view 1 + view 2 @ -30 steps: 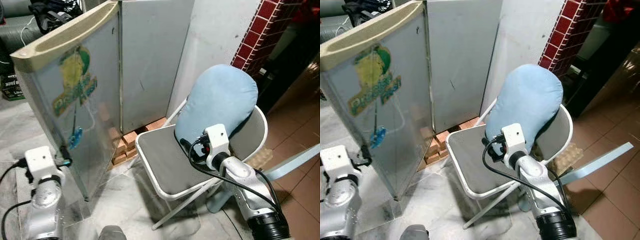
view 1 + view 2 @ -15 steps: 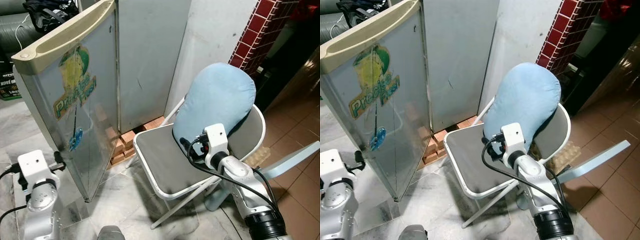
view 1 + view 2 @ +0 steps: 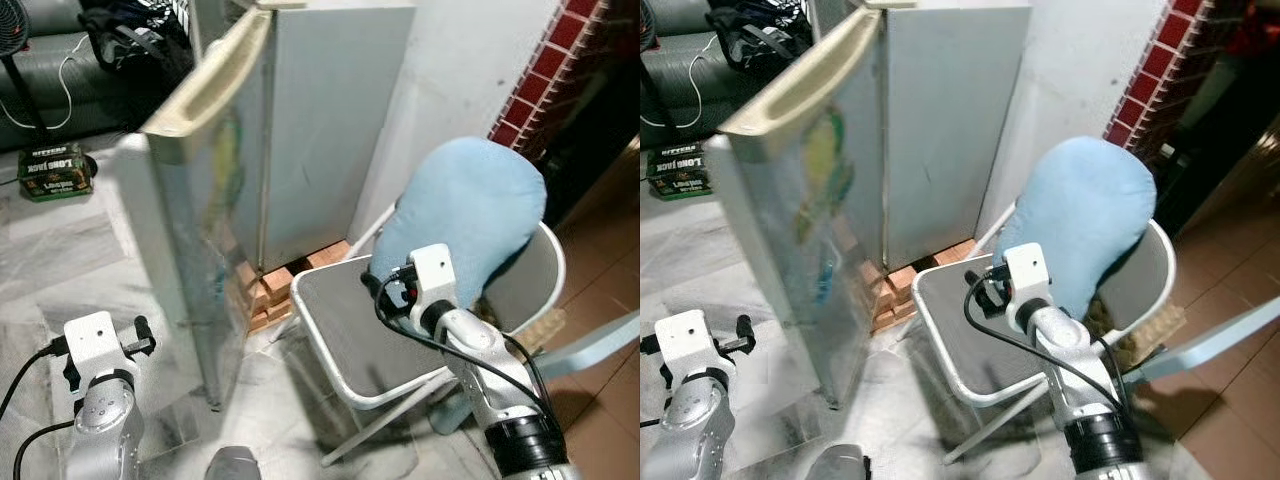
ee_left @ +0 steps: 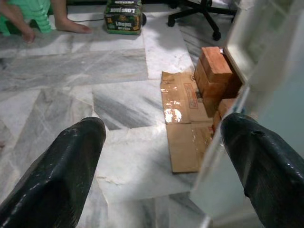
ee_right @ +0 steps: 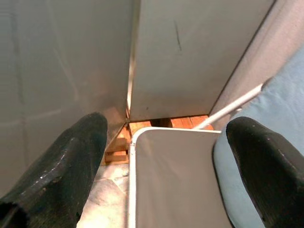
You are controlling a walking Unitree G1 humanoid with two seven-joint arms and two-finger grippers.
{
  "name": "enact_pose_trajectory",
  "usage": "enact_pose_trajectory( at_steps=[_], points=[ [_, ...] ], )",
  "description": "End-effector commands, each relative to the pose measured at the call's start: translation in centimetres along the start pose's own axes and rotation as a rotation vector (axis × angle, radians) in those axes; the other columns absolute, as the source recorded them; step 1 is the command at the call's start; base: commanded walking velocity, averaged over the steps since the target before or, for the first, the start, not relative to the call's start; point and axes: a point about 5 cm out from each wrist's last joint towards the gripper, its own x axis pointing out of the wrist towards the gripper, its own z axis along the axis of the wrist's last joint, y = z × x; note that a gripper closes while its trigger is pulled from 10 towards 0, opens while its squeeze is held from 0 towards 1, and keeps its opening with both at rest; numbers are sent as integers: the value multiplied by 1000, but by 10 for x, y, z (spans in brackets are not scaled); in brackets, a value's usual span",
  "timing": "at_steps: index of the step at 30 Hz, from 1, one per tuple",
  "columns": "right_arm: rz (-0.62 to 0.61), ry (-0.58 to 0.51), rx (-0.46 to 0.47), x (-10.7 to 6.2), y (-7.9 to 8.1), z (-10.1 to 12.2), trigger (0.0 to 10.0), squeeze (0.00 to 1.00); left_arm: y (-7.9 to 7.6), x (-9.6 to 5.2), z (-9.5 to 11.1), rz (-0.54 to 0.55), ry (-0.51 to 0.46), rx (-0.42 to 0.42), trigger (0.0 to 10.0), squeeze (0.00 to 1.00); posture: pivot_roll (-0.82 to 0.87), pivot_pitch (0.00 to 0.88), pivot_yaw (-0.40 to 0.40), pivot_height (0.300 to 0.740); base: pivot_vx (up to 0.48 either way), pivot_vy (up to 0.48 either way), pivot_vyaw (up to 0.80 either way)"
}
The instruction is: Restocking fridge
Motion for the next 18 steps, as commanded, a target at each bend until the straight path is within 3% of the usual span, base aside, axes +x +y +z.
enact_pose_trajectory(
  at_steps=[1,12,18],
  points=[
    [-14,2,-9,0,-5,0,10000,0,-5,-1,3,-22,-16,6,10000,0,118,0,-115,716,0,476,0],
    [-67,-9,-11,7,-6,6,10000,0,-5,0,-1,-26,22,3,10000,0,119,0,-112,716,0,408,0],
    [-90,-13,18,11,-3,7,10000,0,-3,-1,-4,-38,28,21,10000,0,115,0,-109,716,0,0,0]
  ],
)
